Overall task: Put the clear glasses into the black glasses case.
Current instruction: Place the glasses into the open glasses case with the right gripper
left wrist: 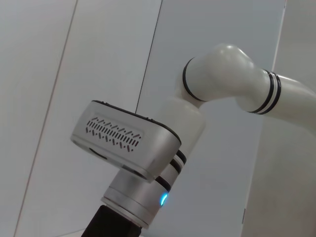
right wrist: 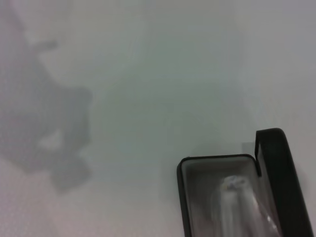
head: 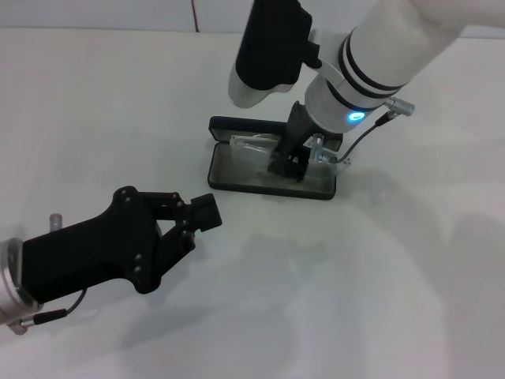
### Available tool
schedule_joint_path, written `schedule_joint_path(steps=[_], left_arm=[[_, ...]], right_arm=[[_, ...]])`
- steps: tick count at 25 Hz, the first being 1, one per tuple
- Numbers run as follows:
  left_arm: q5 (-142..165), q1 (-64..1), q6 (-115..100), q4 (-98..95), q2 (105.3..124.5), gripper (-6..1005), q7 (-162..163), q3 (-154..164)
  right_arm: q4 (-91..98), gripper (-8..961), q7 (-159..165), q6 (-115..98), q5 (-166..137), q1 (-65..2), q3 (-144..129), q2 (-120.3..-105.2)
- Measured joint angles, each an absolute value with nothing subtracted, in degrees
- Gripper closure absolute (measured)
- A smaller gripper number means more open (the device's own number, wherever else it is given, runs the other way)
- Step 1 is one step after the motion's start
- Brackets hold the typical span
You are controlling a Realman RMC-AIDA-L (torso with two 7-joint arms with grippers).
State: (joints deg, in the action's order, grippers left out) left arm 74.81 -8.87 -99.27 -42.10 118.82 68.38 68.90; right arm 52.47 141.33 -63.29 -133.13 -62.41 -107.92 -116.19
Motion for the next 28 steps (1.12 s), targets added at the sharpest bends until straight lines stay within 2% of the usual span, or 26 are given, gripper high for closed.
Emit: schedule_joint_path(steps=[13, 28], left_arm=[[75.41, -8.88, -99.14, -42.10, 118.85, 914, 68.38, 68.90], [75.42, -8.88, -99.13, -42.10, 118.92, 914, 68.38, 68.90]], right_arm=[[53.45, 773, 141.32, -62.39, -133.17, -61.79, -108.44, -116.19], [54.45, 664, 141.63, -63.23, -133.71, -61.02, -108.39, -116.19]])
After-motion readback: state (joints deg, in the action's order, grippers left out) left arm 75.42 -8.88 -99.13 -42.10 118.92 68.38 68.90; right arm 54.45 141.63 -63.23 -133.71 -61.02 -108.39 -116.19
